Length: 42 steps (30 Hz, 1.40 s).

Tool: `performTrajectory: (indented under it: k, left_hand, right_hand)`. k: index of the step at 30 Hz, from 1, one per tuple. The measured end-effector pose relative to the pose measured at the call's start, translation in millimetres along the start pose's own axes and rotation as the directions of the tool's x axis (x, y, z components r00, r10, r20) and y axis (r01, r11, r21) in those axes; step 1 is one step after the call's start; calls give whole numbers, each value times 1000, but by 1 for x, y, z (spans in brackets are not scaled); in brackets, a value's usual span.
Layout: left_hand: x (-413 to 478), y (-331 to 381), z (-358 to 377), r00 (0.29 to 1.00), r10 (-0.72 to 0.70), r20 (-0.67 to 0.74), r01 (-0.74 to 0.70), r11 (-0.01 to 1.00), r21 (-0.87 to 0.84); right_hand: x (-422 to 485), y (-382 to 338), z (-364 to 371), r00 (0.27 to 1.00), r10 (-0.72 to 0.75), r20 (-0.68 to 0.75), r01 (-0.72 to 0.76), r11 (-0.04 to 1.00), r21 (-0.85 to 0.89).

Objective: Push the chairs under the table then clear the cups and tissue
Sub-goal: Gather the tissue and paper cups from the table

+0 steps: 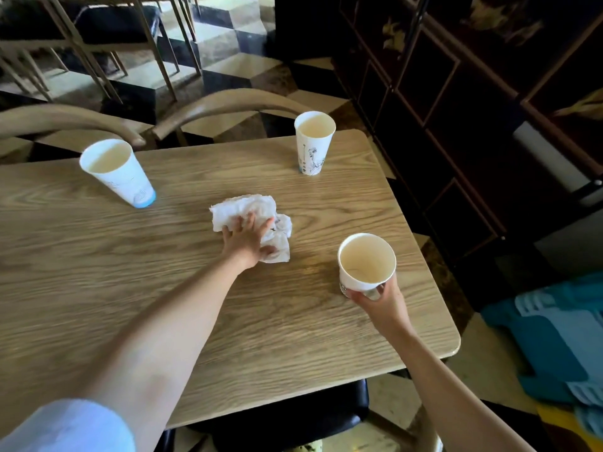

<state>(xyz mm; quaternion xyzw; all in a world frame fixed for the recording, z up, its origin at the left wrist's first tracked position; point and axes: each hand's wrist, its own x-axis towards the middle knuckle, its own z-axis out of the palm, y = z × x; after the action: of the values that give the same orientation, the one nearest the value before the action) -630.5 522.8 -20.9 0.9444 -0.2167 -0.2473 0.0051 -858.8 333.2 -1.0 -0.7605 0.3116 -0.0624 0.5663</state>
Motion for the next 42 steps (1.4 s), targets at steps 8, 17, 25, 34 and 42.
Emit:
performTrajectory:
  k: [8, 17, 25, 34, 42]
  left_hand:
    - [-2, 9, 5, 959, 82, -273, -107, 991, -78]
    - [-52, 43, -18, 941, -102, -323, -126, 780, -613]
    - [-148, 61, -91, 828, 76, -556, -448, 686, -573]
    - [-210, 39, -130, 863, 221, -454, -354, 906, -232]
    - [-265, 28, -183, 979, 202, -35, -205, 973, -104]
  right_hand:
    - [-7, -1, 4, 999, 16, -43, -16, 1000, -21]
    - [-24, -25, 14, 998, -9, 62, 14, 996, -89]
    - [-31, -76, 35, 984, -90, 151, 119, 974, -193]
    - [-45, -139, 59, 925, -292, 242, 352, 897, -267]
    - [-68, -163, 80, 844, -352, 404, 457, 867, -198]
